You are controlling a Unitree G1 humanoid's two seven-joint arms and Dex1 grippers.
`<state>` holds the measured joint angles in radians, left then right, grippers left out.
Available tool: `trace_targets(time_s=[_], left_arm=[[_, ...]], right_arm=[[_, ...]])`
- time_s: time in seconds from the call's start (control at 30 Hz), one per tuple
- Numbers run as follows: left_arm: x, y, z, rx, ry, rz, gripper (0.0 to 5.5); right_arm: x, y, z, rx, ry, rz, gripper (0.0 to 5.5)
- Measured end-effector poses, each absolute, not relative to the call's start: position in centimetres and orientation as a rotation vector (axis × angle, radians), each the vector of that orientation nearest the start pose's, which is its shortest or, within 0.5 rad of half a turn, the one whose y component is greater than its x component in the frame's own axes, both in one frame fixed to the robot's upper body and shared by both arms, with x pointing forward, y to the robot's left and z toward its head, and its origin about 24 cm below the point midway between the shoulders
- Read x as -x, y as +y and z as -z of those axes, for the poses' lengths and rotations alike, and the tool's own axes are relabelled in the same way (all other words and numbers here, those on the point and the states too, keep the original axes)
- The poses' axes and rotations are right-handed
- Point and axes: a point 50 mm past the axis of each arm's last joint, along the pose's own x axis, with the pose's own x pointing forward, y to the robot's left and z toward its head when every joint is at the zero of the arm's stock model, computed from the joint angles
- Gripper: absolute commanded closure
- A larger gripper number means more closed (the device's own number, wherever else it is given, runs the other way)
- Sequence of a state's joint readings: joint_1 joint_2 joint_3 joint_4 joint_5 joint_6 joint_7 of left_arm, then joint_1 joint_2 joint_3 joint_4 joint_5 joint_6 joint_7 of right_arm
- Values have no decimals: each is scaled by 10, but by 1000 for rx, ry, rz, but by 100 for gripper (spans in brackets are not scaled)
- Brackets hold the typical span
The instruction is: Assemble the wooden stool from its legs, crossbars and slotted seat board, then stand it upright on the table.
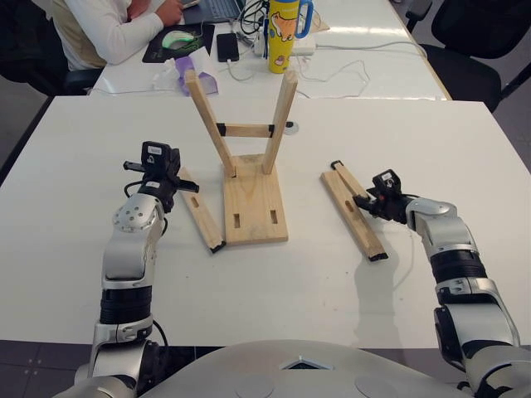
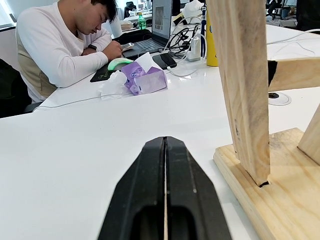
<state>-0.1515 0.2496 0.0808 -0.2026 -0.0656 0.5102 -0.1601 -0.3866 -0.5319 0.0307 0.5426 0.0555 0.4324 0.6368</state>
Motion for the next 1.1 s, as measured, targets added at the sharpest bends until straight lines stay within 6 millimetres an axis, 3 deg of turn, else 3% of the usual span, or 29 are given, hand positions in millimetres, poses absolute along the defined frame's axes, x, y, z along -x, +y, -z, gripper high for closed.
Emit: trace_targets(time_s=[0.07, 0.37, 0.5, 0.53, 0.67, 0.73, 0.83, 0.97, 1.1], left_arm=[[-276, 194, -89, -160, 160, 94, 550], [-277, 193, -90, -143, 156, 105, 550], [-272, 169, -99, 59, 139, 278, 550], [-269, 157, -105, 144, 118, 356, 550], [-265, 144, -117, 357, 89, 451, 494], [-262, 136, -132, 483, 35, 525, 465], [-259, 130, -146, 603, -6, 604, 422], [-256, 123, -156, 722, -29, 675, 375], [-255, 122, -162, 804, -49, 691, 322]], right_arm=[[-298, -259, -21, 232, 683, -396, 417], [-306, -265, -29, 244, 615, -312, 419], [-333, -263, -77, 286, 305, -217, 419], [-340, -258, -95, 277, 193, -216, 419], [-344, -239, -132, 326, -60, -264, 419], [-338, -218, -160, 323, -238, -377, 419], [-326, -195, -181, 312, -360, -538, 419], [-308, -171, -197, 311, -433, -732, 419], [-295, -157, -180, 335, -353, -889, 419]])
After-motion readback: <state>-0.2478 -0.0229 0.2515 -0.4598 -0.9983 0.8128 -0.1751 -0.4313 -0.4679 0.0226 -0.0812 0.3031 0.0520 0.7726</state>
